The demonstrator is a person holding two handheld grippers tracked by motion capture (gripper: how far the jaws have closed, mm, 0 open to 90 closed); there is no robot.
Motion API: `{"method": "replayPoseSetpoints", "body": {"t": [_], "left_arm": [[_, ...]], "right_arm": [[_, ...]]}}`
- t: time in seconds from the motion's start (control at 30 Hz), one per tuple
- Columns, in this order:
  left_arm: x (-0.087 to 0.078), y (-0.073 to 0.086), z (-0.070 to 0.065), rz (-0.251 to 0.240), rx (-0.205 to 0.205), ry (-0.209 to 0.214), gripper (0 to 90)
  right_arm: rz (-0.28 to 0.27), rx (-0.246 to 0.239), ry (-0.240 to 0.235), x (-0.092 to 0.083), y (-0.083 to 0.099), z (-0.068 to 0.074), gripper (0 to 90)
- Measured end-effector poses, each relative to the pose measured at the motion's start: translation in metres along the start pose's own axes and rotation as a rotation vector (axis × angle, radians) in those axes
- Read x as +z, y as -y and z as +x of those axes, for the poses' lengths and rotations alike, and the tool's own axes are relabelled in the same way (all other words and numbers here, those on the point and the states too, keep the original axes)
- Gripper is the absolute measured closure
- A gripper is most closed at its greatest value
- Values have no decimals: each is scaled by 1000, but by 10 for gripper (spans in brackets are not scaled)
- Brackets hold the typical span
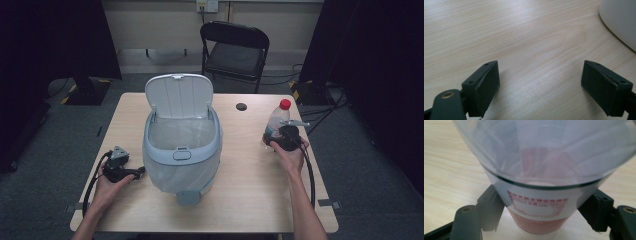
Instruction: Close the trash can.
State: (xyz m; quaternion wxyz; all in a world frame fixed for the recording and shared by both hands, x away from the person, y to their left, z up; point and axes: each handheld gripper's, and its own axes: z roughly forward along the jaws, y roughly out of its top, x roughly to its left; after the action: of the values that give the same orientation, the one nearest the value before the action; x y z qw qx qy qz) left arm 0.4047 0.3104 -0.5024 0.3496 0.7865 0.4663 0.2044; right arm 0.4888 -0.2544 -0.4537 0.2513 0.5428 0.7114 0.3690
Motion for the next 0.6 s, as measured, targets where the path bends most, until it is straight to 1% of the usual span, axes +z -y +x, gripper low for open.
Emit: {"method": "replayPoseSetpoints", "body": {"t": [0.03,0.07,0.1,0.13,0.17,0.2,0.23,0.27,0.3,0.37,0.47,0.53,0.6], "left_arm": [[0,0,0,0,-1,0,147],[0,0,0,0,1,-2,147],[0,0,0,3,4,0,147],[0,0,0,0,1,-2,147],[0,0,0,0,-1,0,147],[0,0,0,3,4,0,146],[0,0,0,3,4,0,146],[0,0,0,0,-1,0,147],[0,0,0,0,1,0,147],[0,0,0,3,4,0,147],[0,0,0,0,2,-2,147],[0,0,0,1,-1,1,146],[0,0,0,2,2,1,146]], "right_arm": [[-7,-3,-7,-4,4,3,270],[-8,-15,-10,-7,7,5,270],[-8,-6,-24,-12,10,7,271],[-9,-7,-30,-14,13,8,271],[-7,-22,-32,-18,15,10,270],[-6,-24,-34,-21,18,13,270],[-10,-29,-47,-25,21,15,270],[-10,-38,-49,-28,24,18,269],[-6,-41,-48,-31,26,20,268],[-14,-34,-62,-37,32,24,269],[-26,-30,-71,-45,40,29,271],[-22,-57,-79,-48,42,35,273],[-25,-52,-95,-52,44,40,274]]}}
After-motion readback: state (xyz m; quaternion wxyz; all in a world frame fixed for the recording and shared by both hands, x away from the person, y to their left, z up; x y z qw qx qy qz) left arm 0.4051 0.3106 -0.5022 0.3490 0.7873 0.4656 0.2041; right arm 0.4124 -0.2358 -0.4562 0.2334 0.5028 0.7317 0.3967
